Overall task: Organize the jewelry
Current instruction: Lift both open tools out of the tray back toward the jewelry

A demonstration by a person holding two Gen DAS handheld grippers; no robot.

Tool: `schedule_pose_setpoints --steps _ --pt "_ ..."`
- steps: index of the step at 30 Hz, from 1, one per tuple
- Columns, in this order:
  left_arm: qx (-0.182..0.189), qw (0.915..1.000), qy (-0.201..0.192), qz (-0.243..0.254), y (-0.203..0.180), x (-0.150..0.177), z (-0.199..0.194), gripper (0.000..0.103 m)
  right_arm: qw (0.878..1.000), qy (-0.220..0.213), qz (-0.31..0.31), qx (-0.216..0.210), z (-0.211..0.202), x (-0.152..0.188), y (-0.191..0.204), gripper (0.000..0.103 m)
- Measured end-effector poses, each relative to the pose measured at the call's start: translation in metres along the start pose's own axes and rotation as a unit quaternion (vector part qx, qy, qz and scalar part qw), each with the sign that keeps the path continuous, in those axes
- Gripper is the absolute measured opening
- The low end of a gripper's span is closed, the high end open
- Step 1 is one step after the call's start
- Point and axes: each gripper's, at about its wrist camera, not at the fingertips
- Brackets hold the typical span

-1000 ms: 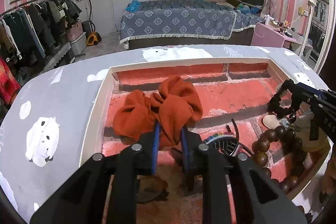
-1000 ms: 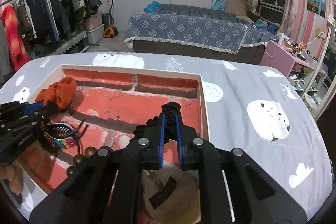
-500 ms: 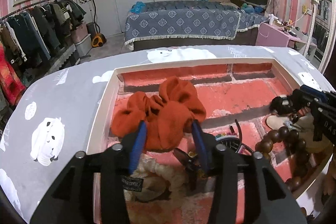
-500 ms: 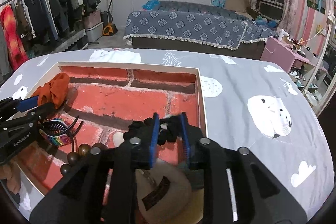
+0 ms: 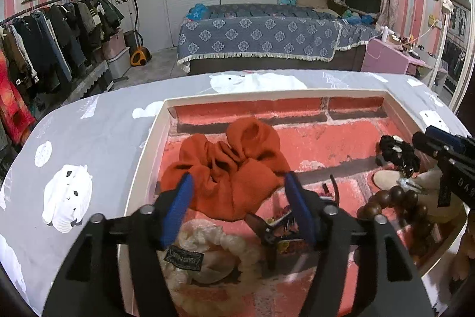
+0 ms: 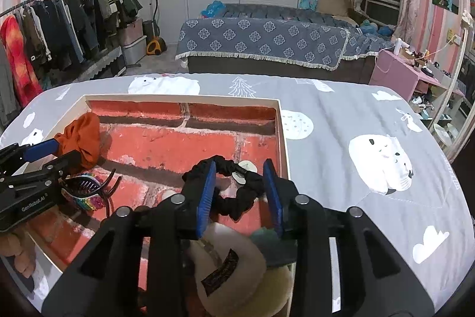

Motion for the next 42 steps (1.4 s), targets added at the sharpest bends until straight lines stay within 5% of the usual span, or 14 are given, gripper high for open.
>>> schedule_pose_setpoints --steps 5,10,16,23,28,34,42 --pt "0.000 1.0000 0.000 -0.004 0.001 -0.002 -0.002 0.065 1.000 -0.008 0.001 0.002 -0.006 -0.002 0.001 0.048" --pt "-0.002 0.9997 -0.022 -0.008 0.001 -0.009 -0.017 0.078 1.000 -0.013 0.009 0.007 -0.013 -0.004 -0.003 0.065" --pt "0.005 0.9968 -0.072 -0.032 0.012 -0.034 -0.066 0.083 0.999 -0.028 0.017 -0.007 -0.039 -0.006 -0.007 0.081" --pt "0.006 0.9941 -0.105 -0.027 0.032 -0.034 -0.136 0.086 0.998 -0.054 0.016 -0.002 -0.096 -0.002 0.004 0.084" --pt "-0.001 0.9917 -0.125 -0.026 0.065 -0.006 -0.196 0.086 0.996 -0.087 0.011 0.007 -0.160 0.016 0.007 0.084" --pt "-0.019 0.9853 -0.169 -0.020 0.110 0.060 -0.267 0.088 0.994 -0.110 0.004 0.015 -0.231 0.087 0.006 0.085" --pt "-0.054 0.9856 -0.157 -0.032 0.151 0.150 -0.292 0.088 0.988 -0.140 0.061 0.008 -0.289 0.188 0.015 0.088"
Point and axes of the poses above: each gripper's, at about its wrist camera, not at the fingertips, and z roughly the way its jaws point, y to its left, x to its underside, and after that the axes turned 12 degrees about -z, right-handed
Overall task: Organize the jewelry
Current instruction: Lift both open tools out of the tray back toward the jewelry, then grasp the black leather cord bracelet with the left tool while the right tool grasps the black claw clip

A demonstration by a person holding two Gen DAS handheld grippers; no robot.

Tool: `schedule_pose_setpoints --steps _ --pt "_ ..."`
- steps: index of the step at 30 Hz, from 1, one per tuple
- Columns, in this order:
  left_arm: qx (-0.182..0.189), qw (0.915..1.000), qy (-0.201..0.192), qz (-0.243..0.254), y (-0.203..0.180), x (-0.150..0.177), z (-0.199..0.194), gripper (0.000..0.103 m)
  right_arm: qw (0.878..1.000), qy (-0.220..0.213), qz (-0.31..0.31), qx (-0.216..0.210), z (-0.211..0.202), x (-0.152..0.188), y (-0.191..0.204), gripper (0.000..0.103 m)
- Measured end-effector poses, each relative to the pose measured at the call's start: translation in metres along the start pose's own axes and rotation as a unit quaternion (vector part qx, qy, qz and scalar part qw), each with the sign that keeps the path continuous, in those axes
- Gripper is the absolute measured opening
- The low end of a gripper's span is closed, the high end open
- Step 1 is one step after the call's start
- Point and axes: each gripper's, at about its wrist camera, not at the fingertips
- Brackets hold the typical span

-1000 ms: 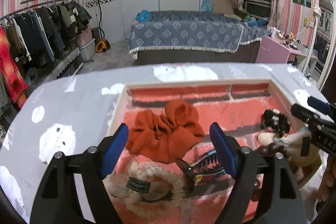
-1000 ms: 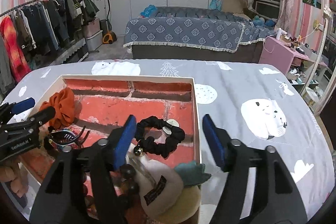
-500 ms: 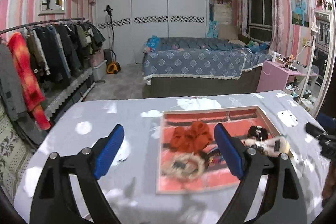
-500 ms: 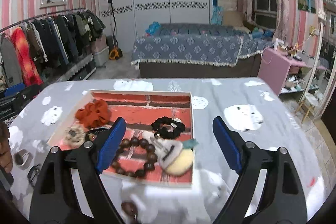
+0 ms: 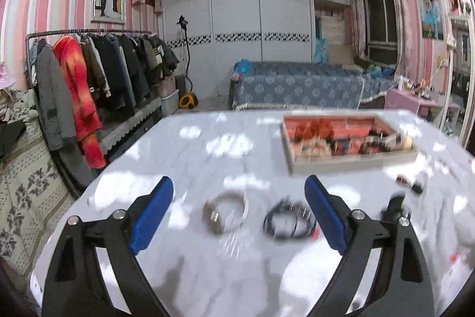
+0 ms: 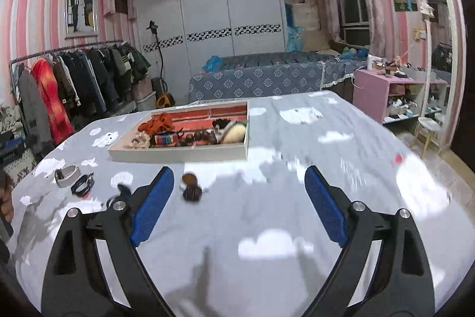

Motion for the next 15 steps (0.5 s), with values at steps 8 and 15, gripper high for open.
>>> schedule_pose_setpoints --steps 8,15 --pt "0.020 0.9987 0.045 0.017 -0.014 0.050 -0.005 0.088 1.000 0.009 -0.021 0.004 0.001 0.008 0.014 0.088" --pt "0.039 0.9967 0.068 0.021 -0.032 0.051 0.006 0.088 1.000 0.014 -0.028 0.003 0.004 0.007 0.020 0.089"
Point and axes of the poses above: each gripper's, at about its wrist camera, not at the fingertips, and z roughly the way its jaws point, y to its left, x to its underside, and after that the axes turned 12 degrees about -z, right-handed
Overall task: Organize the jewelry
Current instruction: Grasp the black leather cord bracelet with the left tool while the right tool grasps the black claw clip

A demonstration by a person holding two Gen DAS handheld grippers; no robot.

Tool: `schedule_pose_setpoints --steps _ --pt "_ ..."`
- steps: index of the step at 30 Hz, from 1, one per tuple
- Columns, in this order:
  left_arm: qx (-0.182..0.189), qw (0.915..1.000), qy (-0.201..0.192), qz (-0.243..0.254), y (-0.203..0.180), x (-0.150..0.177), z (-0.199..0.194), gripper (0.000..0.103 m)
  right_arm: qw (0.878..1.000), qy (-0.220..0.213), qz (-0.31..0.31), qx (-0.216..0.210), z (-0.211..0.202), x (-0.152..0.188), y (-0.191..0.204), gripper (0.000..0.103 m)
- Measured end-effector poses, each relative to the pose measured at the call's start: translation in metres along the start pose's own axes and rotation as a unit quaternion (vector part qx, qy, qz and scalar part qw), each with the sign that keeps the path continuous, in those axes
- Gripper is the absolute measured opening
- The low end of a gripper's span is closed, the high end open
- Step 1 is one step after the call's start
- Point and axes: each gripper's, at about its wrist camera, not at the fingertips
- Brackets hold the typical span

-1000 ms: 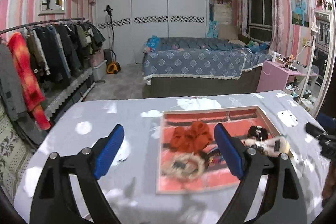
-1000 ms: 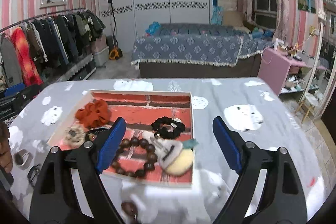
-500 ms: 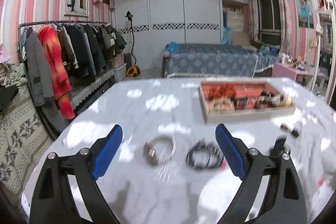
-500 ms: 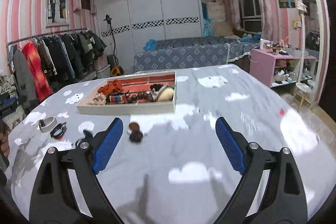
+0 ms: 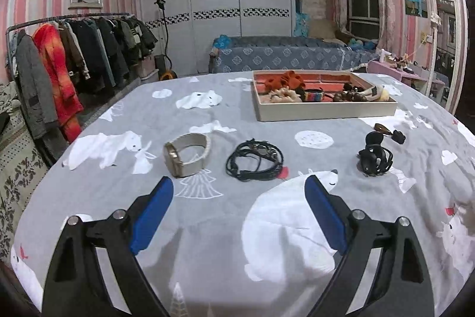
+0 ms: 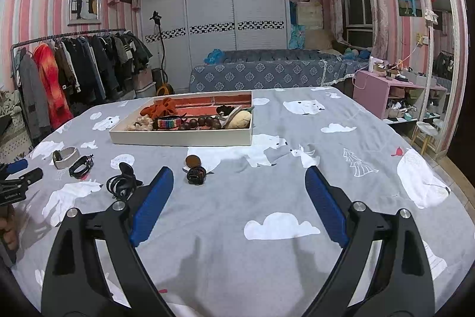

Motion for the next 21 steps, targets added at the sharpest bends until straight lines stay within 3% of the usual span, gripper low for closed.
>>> schedule_pose_setpoints --steps 12,17,21 --pt "0.000 0.9988 0.048 -0.011 0.004 -0.015 0.032 0.088 0.999 0.026 -0.019 -0.013 0.001 -0.013 0.029 0.090" --pt "0.004 0.9980 0.062 -0.005 -0.008 -0.018 0.045 0.088 0.997 0.054 -0.041 -0.040 0.024 -0.019 0.060 0.091" --pt "-0.014 0.9943 0.105 -0.004 -0.016 -0.018 0.072 0.088 0.994 0.070 -0.055 -0.064 0.047 -0.026 0.086 0.091"
Point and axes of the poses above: each gripper's, at about its wrist camera, not at the fingertips, and z roughly the way its jaws point, y to its left, x to its underside, and after that the axes turned 12 degrees about -z, right-handed
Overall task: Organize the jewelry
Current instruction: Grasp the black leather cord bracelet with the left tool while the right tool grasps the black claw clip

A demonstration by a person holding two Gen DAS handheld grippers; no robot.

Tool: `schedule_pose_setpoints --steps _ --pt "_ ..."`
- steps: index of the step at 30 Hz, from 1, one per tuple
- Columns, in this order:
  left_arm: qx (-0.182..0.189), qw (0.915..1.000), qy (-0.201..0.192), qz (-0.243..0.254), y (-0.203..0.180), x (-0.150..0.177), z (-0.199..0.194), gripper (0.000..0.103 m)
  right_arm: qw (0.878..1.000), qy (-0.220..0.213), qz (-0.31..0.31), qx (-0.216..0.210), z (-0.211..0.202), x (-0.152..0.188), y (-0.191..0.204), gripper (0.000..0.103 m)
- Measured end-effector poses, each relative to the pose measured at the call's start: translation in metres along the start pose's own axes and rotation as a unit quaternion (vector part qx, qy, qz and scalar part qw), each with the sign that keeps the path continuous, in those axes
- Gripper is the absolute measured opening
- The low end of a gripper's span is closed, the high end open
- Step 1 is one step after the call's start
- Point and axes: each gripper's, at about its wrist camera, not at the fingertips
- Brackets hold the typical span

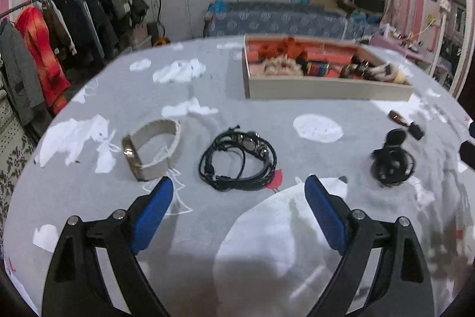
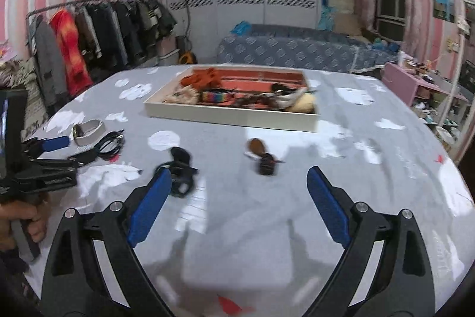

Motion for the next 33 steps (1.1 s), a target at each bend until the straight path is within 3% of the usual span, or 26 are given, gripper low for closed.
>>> schedule_pose_setpoints --steps 3,6,13,16,23,25,26,27,28,33 --pt "0.007 0.9993 0.036 0.006 -0.005 -0.003 0.016 0.088 0.999 0.027 -0.006 -0.018 0.028 -0.008 0.012 0.091" --pt "0.008 0.9988 0.048 0.003 -0.005 -0.007 0.024 0.088 0.998 0.049 -0.006 -0.034 0.048 -0.014 0.024 0.091" --pt "0.007 0.9970 0.066 -0.038 0.003 -0.016 0.043 0.088 0.995 0.085 -0.022 -0.042 0.082 -0.017 0.042 0.085" --pt "0.005 0.9967 0.072 -0.037 0.001 -0.017 0.049 0.088 0.995 0.090 -0.028 -0.033 0.089 -0.022 0.041 0.082" --pt "0.004 0.9966 0.077 -0.030 -0.001 -0.018 0.054 0.087 0.992 0.105 -0.043 -0.058 0.107 -0.027 0.047 0.075" --pt "0.007 0.9966 0.075 -0.033 0.000 -0.018 0.053 0.081 0.991 0.110 -0.041 -0.071 0.111 -0.027 0.047 0.067" --pt "0.006 0.9968 0.072 -0.035 0.000 -0.018 0.053 0.071 0.990 0.112 -0.040 -0.075 0.112 -0.027 0.047 0.060" --pt "0.004 0.9969 0.068 -0.039 0.002 -0.019 0.051 0.064 0.989 0.116 -0.040 -0.076 0.114 -0.026 0.047 0.040" --pt "0.005 0.9969 0.066 -0.041 0.003 -0.019 0.051 0.063 0.989 0.121 -0.039 -0.076 0.116 -0.026 0.047 0.036" --pt "0.016 0.9968 0.057 -0.053 0.007 -0.019 0.046 0.043 0.991 0.099 -0.025 -0.083 0.108 -0.026 0.041 0.036"
Point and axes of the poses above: each gripper's, at about its wrist camera, not at the fingertips, and z roughly the way its jaws point, y to its left, x to its underside, and after that the axes turned 12 degrees about -z, right-handed
